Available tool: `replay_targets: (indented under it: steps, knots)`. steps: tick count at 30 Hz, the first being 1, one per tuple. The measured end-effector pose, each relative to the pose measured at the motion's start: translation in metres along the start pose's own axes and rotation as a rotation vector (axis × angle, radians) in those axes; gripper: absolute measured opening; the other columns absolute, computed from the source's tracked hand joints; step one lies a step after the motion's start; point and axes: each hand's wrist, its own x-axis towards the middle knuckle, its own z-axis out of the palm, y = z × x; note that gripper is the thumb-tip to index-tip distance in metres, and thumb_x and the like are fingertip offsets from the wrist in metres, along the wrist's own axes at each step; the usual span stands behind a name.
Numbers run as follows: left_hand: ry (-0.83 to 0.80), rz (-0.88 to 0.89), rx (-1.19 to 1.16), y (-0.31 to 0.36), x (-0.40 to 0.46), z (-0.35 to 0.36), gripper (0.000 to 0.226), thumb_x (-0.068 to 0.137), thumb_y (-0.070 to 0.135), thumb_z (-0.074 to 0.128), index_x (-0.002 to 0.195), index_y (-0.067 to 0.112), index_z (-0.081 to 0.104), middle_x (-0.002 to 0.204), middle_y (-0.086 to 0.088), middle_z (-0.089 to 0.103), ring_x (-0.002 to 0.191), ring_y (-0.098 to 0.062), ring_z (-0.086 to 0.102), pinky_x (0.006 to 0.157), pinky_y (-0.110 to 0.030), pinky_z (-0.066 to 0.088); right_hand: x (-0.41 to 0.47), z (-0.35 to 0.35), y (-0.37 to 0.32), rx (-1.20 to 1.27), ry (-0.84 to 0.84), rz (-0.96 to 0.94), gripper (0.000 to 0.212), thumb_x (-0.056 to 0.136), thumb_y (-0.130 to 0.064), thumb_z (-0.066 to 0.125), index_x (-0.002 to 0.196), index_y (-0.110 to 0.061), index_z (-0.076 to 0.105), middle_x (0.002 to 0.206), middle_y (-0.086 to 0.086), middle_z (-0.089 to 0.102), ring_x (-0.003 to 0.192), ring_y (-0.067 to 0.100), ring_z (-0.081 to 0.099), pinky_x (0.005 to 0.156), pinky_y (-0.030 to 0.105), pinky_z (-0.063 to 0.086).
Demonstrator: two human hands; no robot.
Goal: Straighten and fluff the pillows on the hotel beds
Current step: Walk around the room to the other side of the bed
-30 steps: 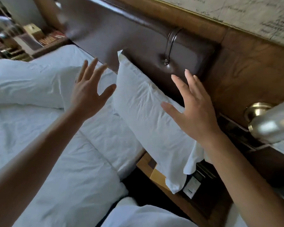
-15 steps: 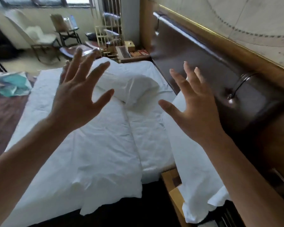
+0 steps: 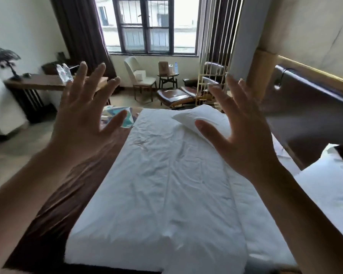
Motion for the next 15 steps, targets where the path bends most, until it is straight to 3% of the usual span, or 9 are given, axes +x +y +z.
replay_targets:
  steps: [3, 7, 12, 15]
  knots:
    - [-0.037, -0.082, 0.045, -0.057, -0.027, -0.027, 0.069, 0.098, 0.056, 0.043, 0.159, 0.023, 0.033, 0.173, -0.003, 0.011, 0.16, -0.03, 0.001, 0.126, -0.059, 0.012, 0.012, 0.032, -0.048, 0.05, -0.037, -0.022, 0.068, 0.096, -0.071, 0.043, 0.155, -0.038, 0.035, 0.172, -0.006, 0.012, 0.159, 0.019, 0.007, 0.124, 0.056, 0.016]
    - [-0.07, -0.201, 0.107, -0.117, -0.062, -0.062, 0.072, 0.098, 0.06, 0.039, 0.161, 0.028, 0.028, 0.173, 0.002, 0.005, 0.16, -0.025, -0.003, 0.126, -0.058, 0.01, 0.033, 0.08, -0.106, 0.107, -0.062, -0.087, 0.072, 0.095, -0.069, 0.044, 0.157, -0.035, 0.034, 0.172, -0.006, 0.012, 0.159, 0.018, 0.007, 0.122, 0.045, 0.01]
    - [-0.057, -0.357, 0.173, -0.171, -0.112, -0.085, 0.069, 0.098, 0.059, 0.04, 0.159, 0.027, 0.032, 0.173, 0.0, 0.011, 0.16, -0.027, 0.001, 0.125, -0.061, 0.014, 0.058, 0.151, -0.165, 0.215, -0.141, -0.18, 0.07, 0.094, -0.066, 0.048, 0.156, -0.036, 0.035, 0.17, -0.001, 0.021, 0.158, 0.022, 0.014, 0.124, 0.052, 0.023]
    - [-0.073, -0.451, 0.233, -0.204, -0.14, -0.095, 0.067, 0.097, 0.057, 0.041, 0.157, 0.026, 0.035, 0.172, 0.0, 0.013, 0.16, -0.026, 0.0, 0.126, -0.06, 0.013, 0.076, 0.195, -0.201, 0.307, -0.175, -0.25, 0.069, 0.094, -0.064, 0.051, 0.155, -0.034, 0.038, 0.17, 0.001, 0.021, 0.158, 0.022, 0.014, 0.124, 0.051, 0.024]
